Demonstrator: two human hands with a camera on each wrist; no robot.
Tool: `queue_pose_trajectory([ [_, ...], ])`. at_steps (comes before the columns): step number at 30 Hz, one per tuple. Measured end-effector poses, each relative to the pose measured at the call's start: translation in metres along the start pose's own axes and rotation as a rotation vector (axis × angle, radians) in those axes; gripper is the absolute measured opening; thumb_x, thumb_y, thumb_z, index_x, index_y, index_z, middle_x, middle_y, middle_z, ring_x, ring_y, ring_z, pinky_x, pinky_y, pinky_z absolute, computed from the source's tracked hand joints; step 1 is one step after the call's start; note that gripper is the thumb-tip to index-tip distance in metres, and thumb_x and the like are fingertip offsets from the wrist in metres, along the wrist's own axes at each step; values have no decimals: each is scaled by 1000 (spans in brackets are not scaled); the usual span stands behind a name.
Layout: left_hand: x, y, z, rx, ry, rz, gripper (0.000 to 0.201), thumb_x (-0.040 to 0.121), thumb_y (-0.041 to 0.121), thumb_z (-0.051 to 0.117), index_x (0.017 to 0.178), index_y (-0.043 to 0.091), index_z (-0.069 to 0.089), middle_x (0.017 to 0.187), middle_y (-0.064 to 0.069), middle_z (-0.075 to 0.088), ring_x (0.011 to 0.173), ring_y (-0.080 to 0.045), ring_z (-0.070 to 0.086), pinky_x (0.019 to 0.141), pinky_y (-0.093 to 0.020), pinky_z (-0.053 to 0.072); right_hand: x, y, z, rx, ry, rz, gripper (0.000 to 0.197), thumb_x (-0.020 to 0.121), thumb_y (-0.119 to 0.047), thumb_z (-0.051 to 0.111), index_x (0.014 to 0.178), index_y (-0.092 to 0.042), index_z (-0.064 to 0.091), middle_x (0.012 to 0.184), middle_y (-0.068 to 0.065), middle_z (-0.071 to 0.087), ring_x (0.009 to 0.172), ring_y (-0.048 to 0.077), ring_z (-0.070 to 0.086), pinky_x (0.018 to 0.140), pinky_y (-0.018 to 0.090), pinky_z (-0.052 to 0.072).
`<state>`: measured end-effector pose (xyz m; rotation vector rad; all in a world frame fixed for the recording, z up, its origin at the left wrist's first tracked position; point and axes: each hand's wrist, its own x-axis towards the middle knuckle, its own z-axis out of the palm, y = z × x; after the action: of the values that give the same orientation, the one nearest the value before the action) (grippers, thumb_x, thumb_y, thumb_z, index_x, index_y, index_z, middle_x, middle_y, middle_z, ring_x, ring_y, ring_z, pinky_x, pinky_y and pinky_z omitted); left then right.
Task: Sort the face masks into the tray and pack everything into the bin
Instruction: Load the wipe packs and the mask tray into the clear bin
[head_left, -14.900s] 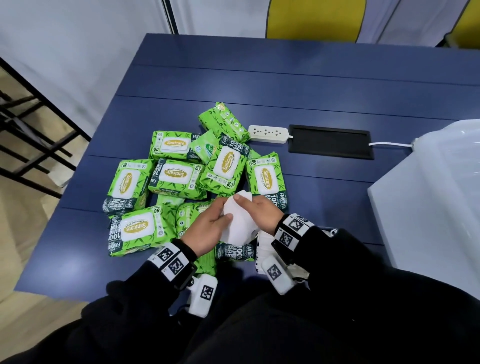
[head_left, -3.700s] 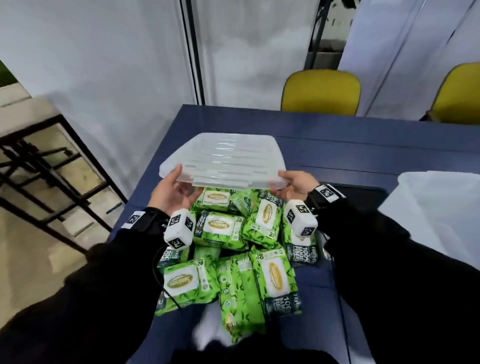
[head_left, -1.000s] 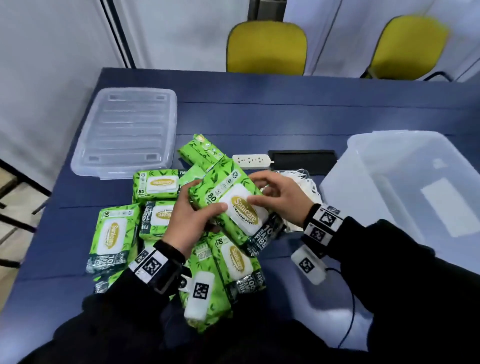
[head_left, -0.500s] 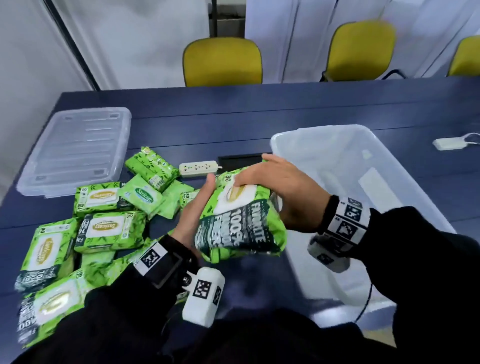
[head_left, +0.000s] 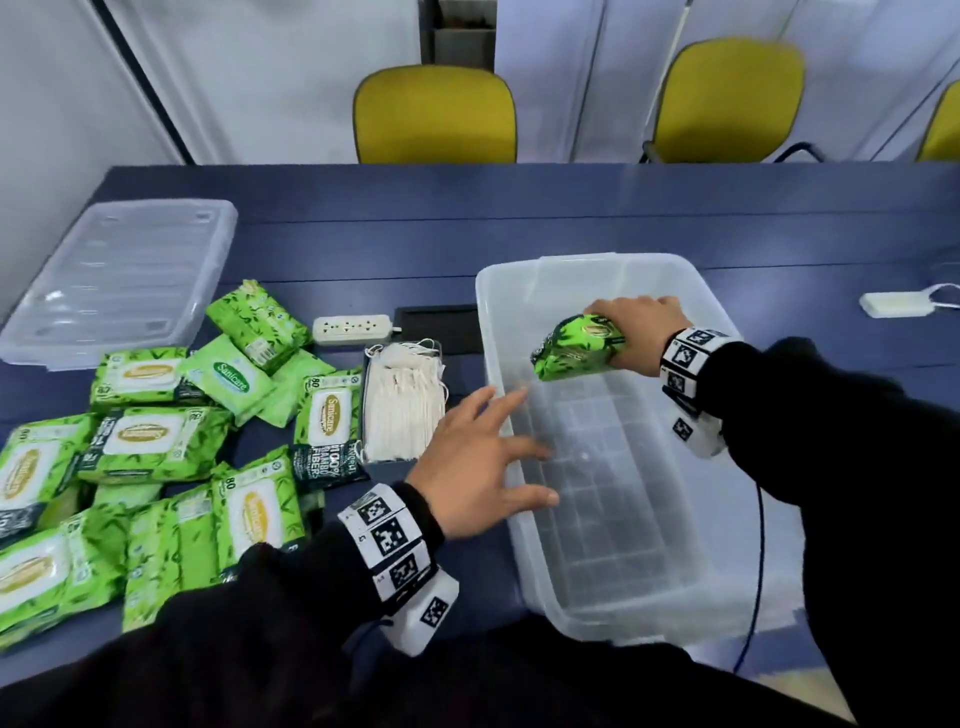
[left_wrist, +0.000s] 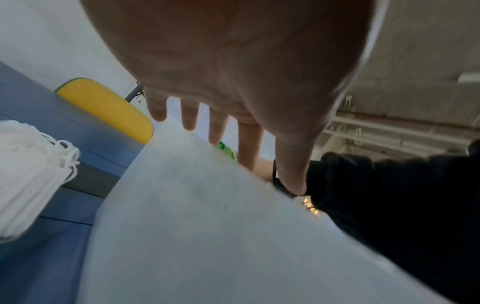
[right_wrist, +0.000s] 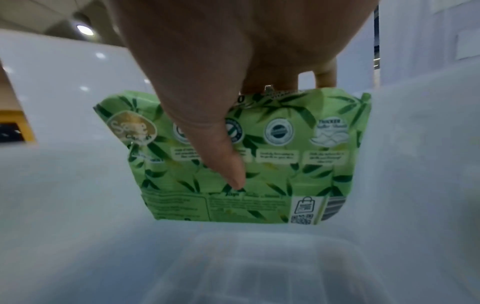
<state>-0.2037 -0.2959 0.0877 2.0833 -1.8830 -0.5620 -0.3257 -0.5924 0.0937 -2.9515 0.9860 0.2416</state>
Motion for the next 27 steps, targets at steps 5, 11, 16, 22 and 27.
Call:
queue_pose_trajectory([
  [5,9,-19,3,23,88,75,54,76,86,54,95,41,75,144,16,51,148,-30,21,115,-53,32,36,15,54,-110,-110,72,67,78,-29,71,137,-44,43,126,-3,64,114,29,59,100,47,36],
  [11,12,-25,3,14,99,112,47,78,83,59,90,41,73,132,19,53,146,-30,21,117,-47,30,53,12,100,-89,33,210,77,69,-11,72,139,-33,47,134,5,52,129,31,44,113,65,22],
  [16,15,-26,3,-35,94,122,43,77,80,65,90,40,74,129,20,53,146,-28,16,120,-35,22,55,17,114,-29,124,186,81,61,-22,82,135,-30,50,128,5,55,122,32,47,107,57,32],
  [22,18,-26,3,-51,68,103,44,75,82,64,89,40,73,125,23,50,146,-29,16,115,-39,30,53,20,99,-41,-159,87,84,50,-67,83,119,-37,46,116,-2,48,112,26,48,96,48,40],
  [27,18,-26,4,-60,73,119,45,75,82,63,87,40,72,123,22,50,144,-30,17,113,-45,34,48,23,106,281,-424,61,92,48,-56,94,125,-33,49,133,4,54,119,28,52,102,40,46],
])
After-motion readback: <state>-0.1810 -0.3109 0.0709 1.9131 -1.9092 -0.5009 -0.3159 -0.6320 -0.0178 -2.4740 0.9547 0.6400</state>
